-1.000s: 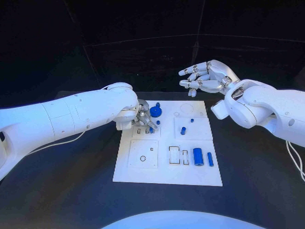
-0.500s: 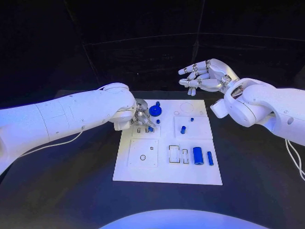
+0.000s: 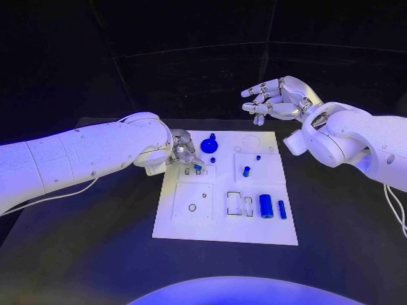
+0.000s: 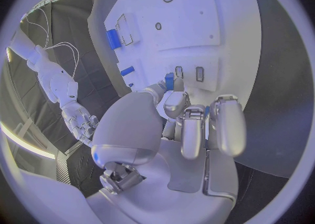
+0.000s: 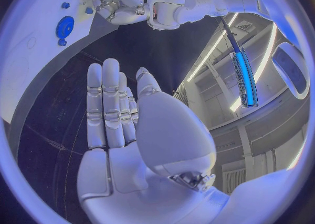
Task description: Assemble the parts on the task board
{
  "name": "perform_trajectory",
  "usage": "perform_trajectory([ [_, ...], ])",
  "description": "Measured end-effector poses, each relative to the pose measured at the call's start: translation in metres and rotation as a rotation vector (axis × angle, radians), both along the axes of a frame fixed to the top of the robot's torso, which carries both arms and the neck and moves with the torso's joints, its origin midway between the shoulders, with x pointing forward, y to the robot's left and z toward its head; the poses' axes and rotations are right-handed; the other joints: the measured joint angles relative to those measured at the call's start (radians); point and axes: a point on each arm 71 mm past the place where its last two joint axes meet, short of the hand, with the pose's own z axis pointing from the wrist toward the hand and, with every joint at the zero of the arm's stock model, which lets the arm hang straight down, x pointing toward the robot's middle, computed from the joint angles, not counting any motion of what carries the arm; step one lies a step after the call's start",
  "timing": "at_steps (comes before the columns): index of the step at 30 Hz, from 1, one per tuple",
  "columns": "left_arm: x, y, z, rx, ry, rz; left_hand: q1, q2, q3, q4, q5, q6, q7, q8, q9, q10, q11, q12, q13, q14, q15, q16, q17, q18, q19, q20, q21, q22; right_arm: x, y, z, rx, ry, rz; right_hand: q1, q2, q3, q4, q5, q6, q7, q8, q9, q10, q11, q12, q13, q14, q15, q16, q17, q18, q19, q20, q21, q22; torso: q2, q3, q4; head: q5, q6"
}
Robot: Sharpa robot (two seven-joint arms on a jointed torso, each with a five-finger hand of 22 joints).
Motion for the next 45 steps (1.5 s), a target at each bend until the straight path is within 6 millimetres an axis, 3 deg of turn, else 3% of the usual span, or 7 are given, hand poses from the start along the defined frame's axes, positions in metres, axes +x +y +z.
perform_trajectory([
  [17,-0.007,0.002,-0.018,-0.031,-0.014,0.044,-0.015,-0.015,0.037,-0.007,-0.001,-0.002,0.002,0.006,0.011,0.004,-0.004,0.0,-0.001,0.0,0.0,0.0,0.0,0.0,0.0,0.0,-0.004,0.0,0.001,0.001,0.0,0.0,0.002,0.004,0.0,0.0,0.0,0.0,0.0,0.0,0.0,0.0,0.0,0.0,0.0,0.0,-0.001,0.0,0.0,0.0,0.0,0.0,0.0,0.0,0.0,-0.001,0.001,-0.001,-0.0035,0.009,-0.003],
  [45,-0.005,0.01,-0.021,-0.017,-0.004,0.065,-0.024,-0.017,0.05,-0.014,-0.005,-0.005,0.005,0.01,0.012,0.004,-0.004,-0.004,-0.004,0.0,0.0,0.0,0.0,0.0,0.0,0.0,-0.004,0.0,0.001,0.002,-0.001,-0.001,0.003,0.005,0.0,0.0,0.0,0.0,0.0,0.0,0.0,0.0,0.0,0.0,0.0,0.0,-0.001,0.0,0.0,0.0,0.0,0.0,0.0,0.0,0.0,-0.001,0.001,-0.0009,-0.0032,0.011,-0.005],
])
